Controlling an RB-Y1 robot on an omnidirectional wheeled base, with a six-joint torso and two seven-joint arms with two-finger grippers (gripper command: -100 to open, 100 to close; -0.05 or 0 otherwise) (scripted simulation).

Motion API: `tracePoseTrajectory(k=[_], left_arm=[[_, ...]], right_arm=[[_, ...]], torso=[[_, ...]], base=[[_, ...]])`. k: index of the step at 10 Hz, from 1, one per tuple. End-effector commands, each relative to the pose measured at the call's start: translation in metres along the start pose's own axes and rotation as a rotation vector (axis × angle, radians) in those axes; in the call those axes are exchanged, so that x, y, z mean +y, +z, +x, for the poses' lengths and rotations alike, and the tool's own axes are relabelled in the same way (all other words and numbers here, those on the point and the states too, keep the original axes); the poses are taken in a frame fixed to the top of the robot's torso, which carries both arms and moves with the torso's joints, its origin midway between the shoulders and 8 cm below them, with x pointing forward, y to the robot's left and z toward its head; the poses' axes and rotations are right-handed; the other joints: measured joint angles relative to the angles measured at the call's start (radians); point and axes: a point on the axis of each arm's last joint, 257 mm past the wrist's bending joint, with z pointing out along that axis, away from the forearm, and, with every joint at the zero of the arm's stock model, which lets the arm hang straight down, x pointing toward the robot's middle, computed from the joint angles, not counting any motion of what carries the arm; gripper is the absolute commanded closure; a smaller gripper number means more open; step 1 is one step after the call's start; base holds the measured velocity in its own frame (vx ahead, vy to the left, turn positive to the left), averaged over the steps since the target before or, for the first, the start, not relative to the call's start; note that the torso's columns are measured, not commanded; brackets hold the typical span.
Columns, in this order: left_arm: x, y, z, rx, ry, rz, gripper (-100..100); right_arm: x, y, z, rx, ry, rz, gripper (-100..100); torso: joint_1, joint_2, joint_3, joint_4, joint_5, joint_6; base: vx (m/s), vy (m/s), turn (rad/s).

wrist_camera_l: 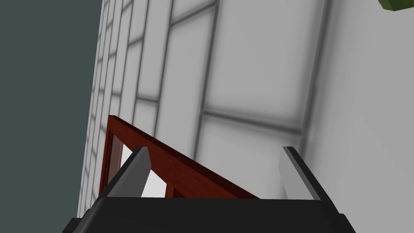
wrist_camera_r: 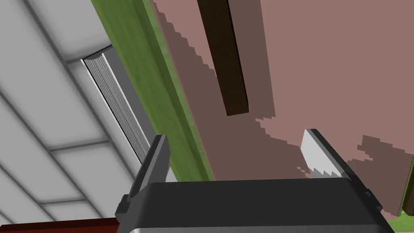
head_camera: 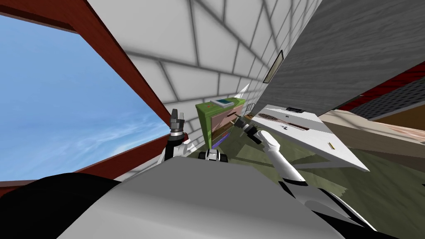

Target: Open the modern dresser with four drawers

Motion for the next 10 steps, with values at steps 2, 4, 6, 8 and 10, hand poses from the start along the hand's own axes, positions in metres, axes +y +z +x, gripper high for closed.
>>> tracePoseTrajectory(k=[2,4,6,8,10], left_arm=[[0.0,0.0,0.0,0.0,0.0,0.0,0],[0.0,0.0,0.0,0.0,0.0,0.0,0],[0.0,0.0,0.0,0.0,0.0,0.0,0],[0.0,0.0,0.0,0.0,0.0,0.0,0],[0.0,0.0,0.0,0.0,0.0,0.0,0]], right_arm=[[-0.01,0.0,0.007,0.01,-0.008,0.0,-100],[-0.008,0.001,0.005,0.007,-0.008,0.001,100],[-0.01,0.0,0.002,-0.006,-0.008,-0.002,100],[-0.012,-0.001,-0.001,-0.016,-0.008,-0.005,100],[-0.007,-0.003,-0.002,-0.019,-0.005,-0.014,100]], torso=[[-0.006,0.008,0.005,0.002,-0.002,0.001],[-0.005,0.007,0.005,0.002,-0.001,0.001],[-0.008,0.013,0.008,0.004,-0.002,0.002],[-0.008,0.012,0.008,0.005,-0.002,0.002],[0.002,0.004,0.003,0.004,0.001,-0.001]], base=[[0.075,0.077,0.029],[0.031,0.035,0.005],[-0.115,-0.07,-0.051],[-0.145,-0.117,-0.051],[-0.084,-0.069,-0.043]])
